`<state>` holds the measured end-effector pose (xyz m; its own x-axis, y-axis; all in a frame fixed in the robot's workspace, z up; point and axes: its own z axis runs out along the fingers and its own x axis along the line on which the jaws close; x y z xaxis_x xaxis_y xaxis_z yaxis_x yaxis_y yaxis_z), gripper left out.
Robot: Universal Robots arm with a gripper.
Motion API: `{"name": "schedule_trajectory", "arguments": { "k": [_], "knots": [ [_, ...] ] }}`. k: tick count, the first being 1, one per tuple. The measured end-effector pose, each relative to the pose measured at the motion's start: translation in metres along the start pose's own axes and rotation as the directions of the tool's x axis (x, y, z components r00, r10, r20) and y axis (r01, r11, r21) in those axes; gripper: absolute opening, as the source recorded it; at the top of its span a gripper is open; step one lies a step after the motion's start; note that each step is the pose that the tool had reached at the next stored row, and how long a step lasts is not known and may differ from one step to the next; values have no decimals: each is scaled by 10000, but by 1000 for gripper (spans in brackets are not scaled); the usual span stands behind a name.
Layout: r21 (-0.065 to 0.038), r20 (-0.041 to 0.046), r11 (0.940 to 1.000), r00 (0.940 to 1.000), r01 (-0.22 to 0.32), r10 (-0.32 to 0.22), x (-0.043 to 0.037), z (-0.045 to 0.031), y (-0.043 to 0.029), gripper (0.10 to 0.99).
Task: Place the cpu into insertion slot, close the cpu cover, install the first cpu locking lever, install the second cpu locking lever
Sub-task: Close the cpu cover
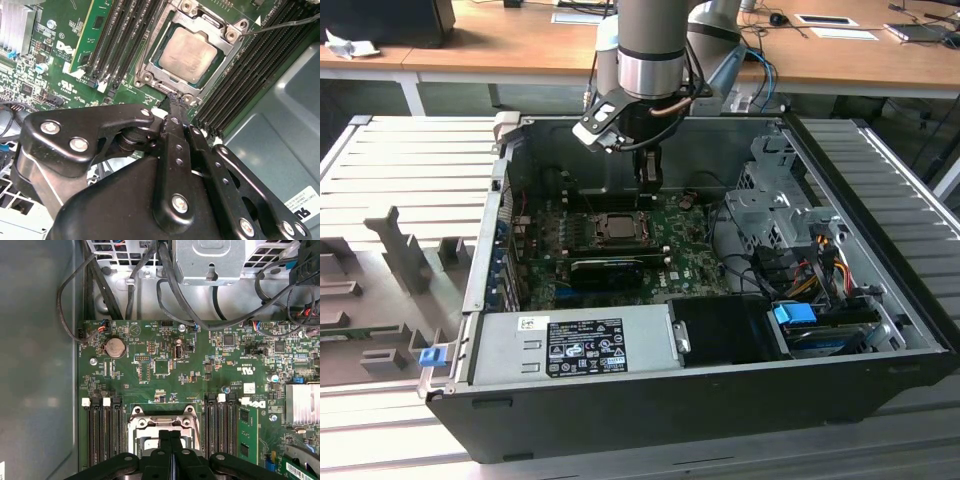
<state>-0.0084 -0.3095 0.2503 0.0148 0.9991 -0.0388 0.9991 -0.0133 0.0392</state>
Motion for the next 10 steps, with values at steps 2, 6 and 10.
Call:
{"name": "schedule_trajectory", "arguments": {
  "k": [2,6,10],
  "knots": [
    [0,0,10000,10000,-2,2,0,0,-4,106],
    [0,0,10000,10000,-1,1,0,0,-10,106],
    [0,0,10000,10000,-1,1,0,-1,-17,106]
  ]
}}
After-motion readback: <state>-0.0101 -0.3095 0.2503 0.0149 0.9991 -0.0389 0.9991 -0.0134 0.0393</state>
